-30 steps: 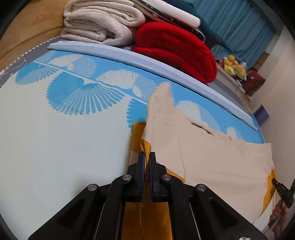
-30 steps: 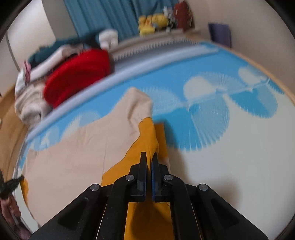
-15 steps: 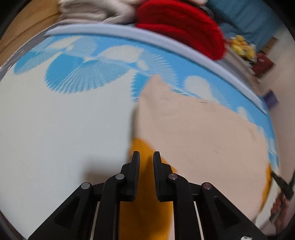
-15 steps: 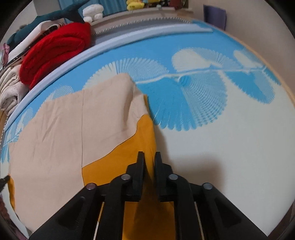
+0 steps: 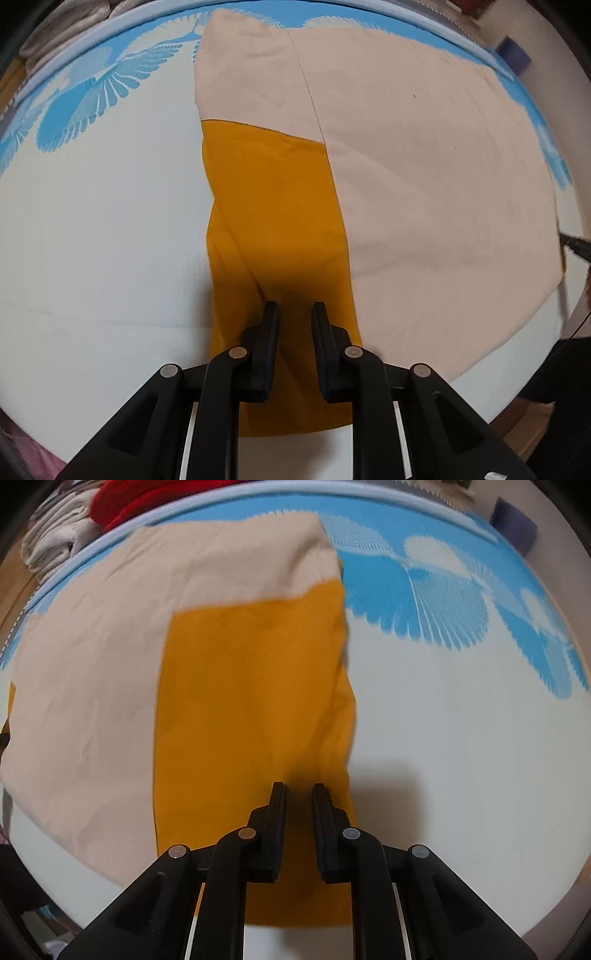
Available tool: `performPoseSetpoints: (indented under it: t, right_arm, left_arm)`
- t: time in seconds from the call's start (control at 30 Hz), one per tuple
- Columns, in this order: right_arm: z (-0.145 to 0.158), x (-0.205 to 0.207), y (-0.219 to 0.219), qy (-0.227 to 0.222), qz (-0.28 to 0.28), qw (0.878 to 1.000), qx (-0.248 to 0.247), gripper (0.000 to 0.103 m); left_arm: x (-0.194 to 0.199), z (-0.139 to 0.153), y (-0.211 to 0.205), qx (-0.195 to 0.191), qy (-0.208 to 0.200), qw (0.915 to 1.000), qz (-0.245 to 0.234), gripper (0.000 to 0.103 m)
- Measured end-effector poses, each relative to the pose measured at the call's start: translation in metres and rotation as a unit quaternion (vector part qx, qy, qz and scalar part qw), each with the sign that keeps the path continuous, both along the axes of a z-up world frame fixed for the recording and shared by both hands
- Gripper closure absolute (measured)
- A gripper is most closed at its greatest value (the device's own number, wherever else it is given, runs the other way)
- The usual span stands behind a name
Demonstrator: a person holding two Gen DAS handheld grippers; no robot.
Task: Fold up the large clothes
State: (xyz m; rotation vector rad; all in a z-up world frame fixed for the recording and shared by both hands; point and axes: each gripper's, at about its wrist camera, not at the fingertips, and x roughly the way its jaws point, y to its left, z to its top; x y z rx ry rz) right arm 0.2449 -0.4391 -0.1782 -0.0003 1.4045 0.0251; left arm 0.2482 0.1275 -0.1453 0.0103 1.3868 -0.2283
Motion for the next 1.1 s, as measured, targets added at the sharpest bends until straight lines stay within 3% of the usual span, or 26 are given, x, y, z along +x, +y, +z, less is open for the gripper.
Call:
performPoseSetpoints:
  t: [0.2,0.3,0.33,0.43,0.5,0.7,0.8,0.87,0.93,1.1]
  right_arm:
    - [0.002,-0.003,0.007,0.006,-0.001,0.999,-0.051,0.088]
    - [0.028,0.000,0.028,-0.074,0.020,0.992,-0.104,0.088]
    - [0.043,-0.001,0.044,-0.122,0.043,0.985,-0.114,0.088]
    - [0.066,-0.004,0.081,-0.185,0.079,0.977,-0.065,0.088]
    - [0.073,-0.006,0.107,-0.198,0.104,0.974,-0.032,0.088]
    - [0.061,-0.003,0.187,-0.178,0.163,0.970,0.015,0.088]
    - [0.024,0.001,0.215,-0.113,0.193,0.974,-0.014,0.088]
    - [0.003,-0.006,0.231,-0.079,0.203,0.974,-0.053,0.088]
    - [0.000,-0.006,0.230,-0.078,0.197,0.975,-0.064,0.088]
    - [0.027,-0.011,0.219,-0.117,0.139,0.983,-0.006,0.088]
  left_arm:
    - [-0.012,0.004,-0.004,0.033,-0.023,0.9992,-0.002,0.086]
    - [-0.016,0.004,-0.002,0.037,-0.025,0.9990,0.000,0.086]
    - [-0.016,0.004,-0.004,0.038,-0.025,0.9989,0.000,0.086]
    - [-0.018,0.004,-0.003,0.039,-0.026,0.9989,0.003,0.085]
    - [-0.020,0.004,-0.003,0.040,-0.026,0.9989,0.004,0.085]
    - [-0.028,0.019,-0.022,0.062,-0.046,0.9970,0.004,0.085]
    - [-0.041,0.034,-0.022,0.076,-0.079,0.9940,0.011,0.085]
    - [-0.053,0.049,-0.016,0.066,-0.099,0.9923,0.032,0.087]
    - [-0.060,0.062,-0.009,0.050,-0.115,0.9907,0.053,0.087]
    - [-0.078,0.080,0.006,-0.016,-0.124,0.9837,0.130,0.087]
